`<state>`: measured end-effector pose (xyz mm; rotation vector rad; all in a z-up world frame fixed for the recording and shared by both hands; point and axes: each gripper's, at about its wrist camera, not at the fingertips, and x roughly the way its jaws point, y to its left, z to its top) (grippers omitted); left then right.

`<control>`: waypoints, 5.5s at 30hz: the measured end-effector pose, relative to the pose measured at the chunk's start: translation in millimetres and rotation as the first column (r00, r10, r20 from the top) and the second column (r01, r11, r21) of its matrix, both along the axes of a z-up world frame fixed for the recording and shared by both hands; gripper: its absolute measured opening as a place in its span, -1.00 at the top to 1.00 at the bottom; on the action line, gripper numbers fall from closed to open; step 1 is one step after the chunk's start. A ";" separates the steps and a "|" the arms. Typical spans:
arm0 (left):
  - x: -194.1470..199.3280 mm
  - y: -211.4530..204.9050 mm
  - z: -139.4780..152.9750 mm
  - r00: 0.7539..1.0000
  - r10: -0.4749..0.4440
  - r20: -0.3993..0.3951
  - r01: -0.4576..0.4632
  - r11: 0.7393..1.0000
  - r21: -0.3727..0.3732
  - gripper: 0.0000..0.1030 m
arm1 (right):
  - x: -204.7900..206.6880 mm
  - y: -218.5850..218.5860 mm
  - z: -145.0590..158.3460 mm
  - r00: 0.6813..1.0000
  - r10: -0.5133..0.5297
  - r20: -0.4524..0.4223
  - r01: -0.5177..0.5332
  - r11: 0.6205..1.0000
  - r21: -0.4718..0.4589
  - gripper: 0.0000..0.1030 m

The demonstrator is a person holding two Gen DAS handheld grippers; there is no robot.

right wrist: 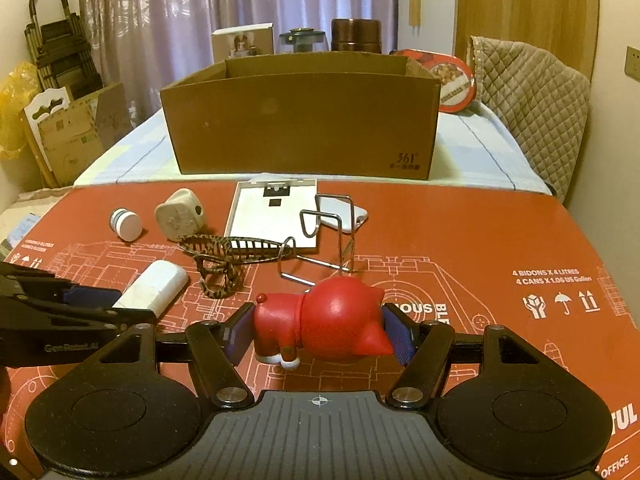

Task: Organize rigid objects
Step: 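Lift and carry the white block and red toy over the cardboard box, then lower the white block into the box and open the left tool, then open the right tool to drop the red toy into the box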

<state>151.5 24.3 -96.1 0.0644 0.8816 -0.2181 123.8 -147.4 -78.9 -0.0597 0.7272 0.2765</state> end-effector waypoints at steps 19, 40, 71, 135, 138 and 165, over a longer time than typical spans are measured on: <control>1.1 -4.0 10.0 0.998 0.003 0.056 -0.005 0.999 0.032 0.33 | 3.1 -1.2 2.6 1.000 -0.009 0.006 0.009 1.000 0.018 -0.25; 68.2 5.2 138.9 0.939 0.089 0.331 -0.053 0.992 -0.115 0.33 | 76.1 -9.3 123.8 0.963 -0.013 0.271 -0.009 0.997 0.079 -0.25; 230.6 47.6 116.7 0.940 0.157 0.302 -0.124 0.984 -0.126 0.33 | 245.8 23.0 95.0 0.984 -0.079 0.161 0.057 0.989 0.139 -0.25; 229.8 41.4 108.6 0.946 0.164 0.279 -0.138 0.984 -0.113 0.32 | 245.5 4.6 84.0 0.975 -0.131 0.178 0.101 0.981 0.165 -0.27; 229.5 41.8 108.5 0.946 0.164 0.279 -0.137 0.984 -0.113 0.32 | 245.2 3.8 84.3 0.975 -0.132 0.181 0.103 0.982 0.161 -0.27; 107.2 45.2 100.6 0.940 0.199 0.277 -0.178 0.979 -0.100 0.31 | 137.9 -16.6 110.4 0.961 -0.105 0.257 0.059 0.982 0.182 -0.57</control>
